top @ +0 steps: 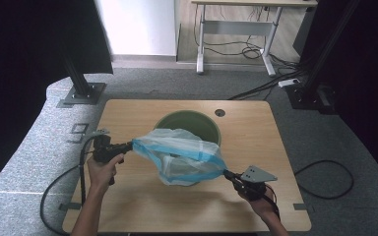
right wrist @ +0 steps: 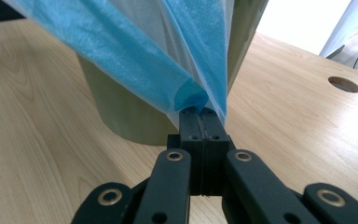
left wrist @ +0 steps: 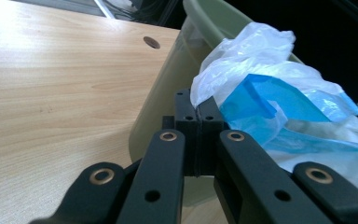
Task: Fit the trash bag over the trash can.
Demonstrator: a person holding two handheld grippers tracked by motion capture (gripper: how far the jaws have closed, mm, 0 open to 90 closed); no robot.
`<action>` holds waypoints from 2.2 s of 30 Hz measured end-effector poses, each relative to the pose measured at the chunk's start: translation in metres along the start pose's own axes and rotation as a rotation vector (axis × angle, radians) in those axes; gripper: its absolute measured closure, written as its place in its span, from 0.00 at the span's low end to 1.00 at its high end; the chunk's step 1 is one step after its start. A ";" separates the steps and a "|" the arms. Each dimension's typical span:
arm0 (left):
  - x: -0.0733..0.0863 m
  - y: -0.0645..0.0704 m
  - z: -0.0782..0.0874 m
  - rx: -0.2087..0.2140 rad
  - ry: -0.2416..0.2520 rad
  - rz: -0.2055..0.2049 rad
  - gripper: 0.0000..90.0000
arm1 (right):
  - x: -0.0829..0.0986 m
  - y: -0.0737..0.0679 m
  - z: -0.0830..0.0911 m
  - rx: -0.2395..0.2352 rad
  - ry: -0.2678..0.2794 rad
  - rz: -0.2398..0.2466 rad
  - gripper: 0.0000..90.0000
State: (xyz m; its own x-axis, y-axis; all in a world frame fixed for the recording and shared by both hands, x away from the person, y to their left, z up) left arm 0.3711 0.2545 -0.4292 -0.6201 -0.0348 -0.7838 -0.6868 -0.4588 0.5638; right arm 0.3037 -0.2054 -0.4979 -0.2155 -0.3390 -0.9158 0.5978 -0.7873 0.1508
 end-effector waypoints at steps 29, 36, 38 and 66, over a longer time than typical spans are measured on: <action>-0.009 0.019 0.007 -0.016 0.039 -0.045 1.00 | -0.068 0.017 0.018 -0.037 0.139 -0.036 0.53; -0.011 0.015 0.008 -0.013 0.038 -0.041 1.00 | -0.077 0.019 0.005 -0.005 0.104 -0.006 0.91; -0.013 0.015 0.007 -0.010 0.036 -0.044 1.00 | -0.081 0.025 0.006 -0.004 0.114 -0.027 0.98; -0.054 -0.012 -0.026 -0.109 -0.005 -0.003 1.00 | -0.120 0.072 -0.073 0.223 0.086 -0.085 0.99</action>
State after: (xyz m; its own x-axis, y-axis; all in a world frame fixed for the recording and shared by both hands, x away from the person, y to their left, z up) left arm 0.4225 0.2389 -0.4003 -0.6201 -0.0293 -0.7839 -0.6434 -0.5528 0.5296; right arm 0.4292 -0.1835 -0.4040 -0.1859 -0.2288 -0.9556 0.3934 -0.9085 0.1410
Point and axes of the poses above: each handheld gripper's, and its own axes: z roughly backward along the jaws, x roughly out of its underside, y roughly to its right, the point moved 1 cm from there along -z, roughly forward along the jaws, and after that the axes turned 11 degrees about x, right-handed, at the moved point
